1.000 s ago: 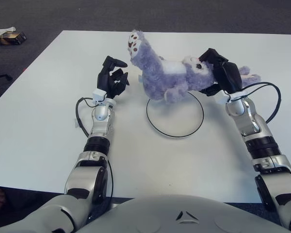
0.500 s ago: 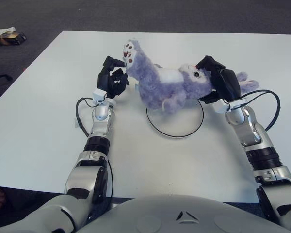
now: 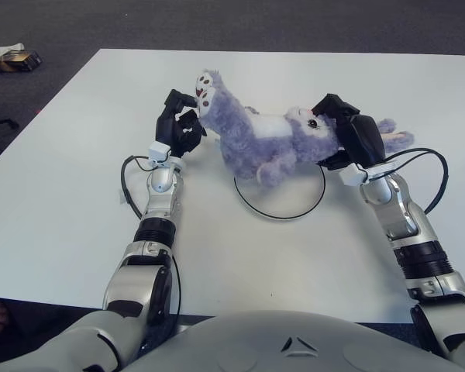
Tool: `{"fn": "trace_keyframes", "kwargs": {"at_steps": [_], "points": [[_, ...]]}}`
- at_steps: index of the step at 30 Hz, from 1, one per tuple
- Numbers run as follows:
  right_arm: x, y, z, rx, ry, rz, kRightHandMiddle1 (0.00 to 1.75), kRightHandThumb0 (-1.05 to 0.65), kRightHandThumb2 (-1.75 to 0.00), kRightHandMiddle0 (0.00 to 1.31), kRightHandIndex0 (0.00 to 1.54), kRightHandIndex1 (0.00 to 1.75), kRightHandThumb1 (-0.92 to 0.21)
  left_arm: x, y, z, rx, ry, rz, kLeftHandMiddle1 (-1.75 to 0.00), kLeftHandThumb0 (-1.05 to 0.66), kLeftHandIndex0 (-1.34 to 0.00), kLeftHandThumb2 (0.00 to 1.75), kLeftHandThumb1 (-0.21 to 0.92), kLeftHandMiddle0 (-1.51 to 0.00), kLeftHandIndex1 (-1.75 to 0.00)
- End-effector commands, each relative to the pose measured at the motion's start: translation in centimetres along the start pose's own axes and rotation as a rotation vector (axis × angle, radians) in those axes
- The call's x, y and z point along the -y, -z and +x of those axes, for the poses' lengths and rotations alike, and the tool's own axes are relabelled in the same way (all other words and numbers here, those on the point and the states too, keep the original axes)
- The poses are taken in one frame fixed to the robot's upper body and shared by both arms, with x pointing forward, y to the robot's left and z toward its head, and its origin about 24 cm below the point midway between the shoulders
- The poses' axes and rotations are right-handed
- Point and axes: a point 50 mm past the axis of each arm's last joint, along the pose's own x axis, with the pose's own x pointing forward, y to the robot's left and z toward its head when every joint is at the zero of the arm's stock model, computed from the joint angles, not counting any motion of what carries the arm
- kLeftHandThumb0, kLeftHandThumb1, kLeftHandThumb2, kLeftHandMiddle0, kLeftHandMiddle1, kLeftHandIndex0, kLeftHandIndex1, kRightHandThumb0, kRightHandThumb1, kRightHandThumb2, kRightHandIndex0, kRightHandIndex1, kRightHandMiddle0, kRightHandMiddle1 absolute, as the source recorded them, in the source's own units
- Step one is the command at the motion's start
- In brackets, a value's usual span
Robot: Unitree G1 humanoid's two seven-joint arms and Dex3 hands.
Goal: Put the doll into the plate.
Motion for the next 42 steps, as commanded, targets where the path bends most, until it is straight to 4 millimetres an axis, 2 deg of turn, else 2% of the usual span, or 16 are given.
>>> {"fn": "trace_keyframes", "kwargs": {"at_steps": [1,4,6,8,11,15,19,24,28,30,32,33,34,36,37,42], "points": [[0.5,-0.1,0.0,0.009,0.008,-0.025,1.75,0.00,-1.17,0.34,0.52,1.69,-0.43,-0.3,3.2,-4.0,-0.168,-0.017,0.015,-1.75,-0.36,-0.43,0.30,0.92,-0.90,-1.51],[0.5,-0.2,-0.5,0.007,0.001,-0.028,1.70,0.00,-1.23,0.40,0.54,1.73,-0.38,-0.3,3.2,-4.0,-0.168,-0.015,0.017,-1.75,-0.36,-0.43,0.30,0.92,-0.90,-1.51],[0.5,-0.2,-0.6,0.005,-0.001,-0.028,1.57,0.00,-1.19,0.49,0.53,1.74,-0.38,-0.4,3.2,-4.0,-0.168,-0.015,0.018,-1.75,-0.36,-0.43,0.30,0.92,-0.90,-1.51],[0.5,-0.3,-0.7,-0.004,-0.016,-0.012,1.53,0.00,-1.17,0.52,0.53,1.74,-0.38,-0.4,3.2,-4.0,-0.168,-0.015,0.018,-1.75,-0.36,-0.43,0.30,0.92,-0.90,-1.51],[0.5,-0.3,-1.0,-0.022,-0.051,0.025,1.38,0.00,-0.93,0.50,0.49,1.72,-0.53,-0.4,3.2,-3.9,-0.167,-0.014,0.019,-1.75,-0.36,-0.43,0.30,0.92,-0.90,-1.51],[0.6,-0.3,-1.2,-0.031,-0.069,0.046,1.18,0.00,-0.47,0.52,0.49,1.60,-0.78,-0.4,3.2,-3.9,-0.166,-0.013,0.020,-1.75,-0.36,-0.43,0.30,0.92,-0.90,-1.51],[0.8,-0.2,-1.2,-0.046,-0.088,0.074,1.12,0.00,-0.26,0.54,0.53,1.51,-0.88,-0.4,3.2,-3.9,-0.166,-0.012,0.021,-1.75,-0.36,-0.43,0.31,0.92,-0.90,-1.51],[0.8,-0.3,-1.3,-0.067,-0.131,0.118,1.19,0.00,-0.21,0.50,0.54,1.44,-0.91,-0.4,3.2,-3.9,-0.167,-0.011,0.020,-1.75,-0.36,-0.43,0.31,0.92,-0.90,-1.51],[1.0,-0.7,-1.4,-0.081,-0.193,0.182,1.35,0.00,-0.26,0.40,0.48,1.43,-0.92,-0.3,3.2,-3.9,-0.167,-0.011,0.019,-1.75,-0.36,-0.43,0.31,0.92,-0.90,-1.52],[1.1,-0.9,-1.5,-0.083,-0.216,0.200,1.42,-0.21,-0.27,0.42,0.39,1.10,-0.92,-0.3,3.2,-3.9,-0.167,-0.010,0.019,-1.75,-0.36,-0.43,0.31,0.92,-0.90,-1.52],[1.2,-1.0,-1.6,-0.085,-0.233,0.216,1.45,-0.28,-0.28,0.43,0.37,0.96,-0.92,-0.3,3.2,-3.9,-0.167,-0.010,0.019,-1.75,-0.36,-0.43,0.31,0.92,-0.90,-1.52],[1.3,-1.1,-1.6,-0.085,-0.244,0.227,1.16,-0.27,-0.23,0.40,0.37,0.87,-0.89,-0.3,3.2,-3.9,-0.167,-0.010,0.019,-1.75,-0.36,-0.43,0.31,0.92,-0.90,-1.52],[1.4,-1.1,-1.7,-0.085,-0.251,0.235,1.02,-0.27,-0.20,0.40,0.38,0.82,-0.89,-0.3,3.2,-3.9,-0.167,-0.010,0.019,-1.75,-0.36,-0.43,0.31,0.92,-0.90,-1.52],[1.5,-1.2,-1.7,-0.085,-0.263,0.246,0.61,-0.26,-0.09,0.45,0.41,0.67,-0.90,-0.3,3.2,-3.9,-0.167,-0.010,0.019,-1.75,-0.36,-0.43,0.31,0.92,-0.90,-1.52],[1.6,-1.2,-1.7,-0.086,-0.266,0.249,0.48,-0.26,-0.06,0.47,0.42,0.63,-0.91,-0.3,3.2,-3.9,-0.167,-0.010,0.020,-1.75,-0.36,-0.43,0.31,0.92,-0.90,-1.52],[1.7,-1.3,-1.9,-0.083,-0.289,0.269,0.27,-0.28,-0.01,0.52,0.47,0.50,-0.91,-0.2,3.2,-3.9,-0.168,-0.009,0.020,-1.75,-0.36,-0.42,0.31,0.92,-0.90,-1.52]]}}
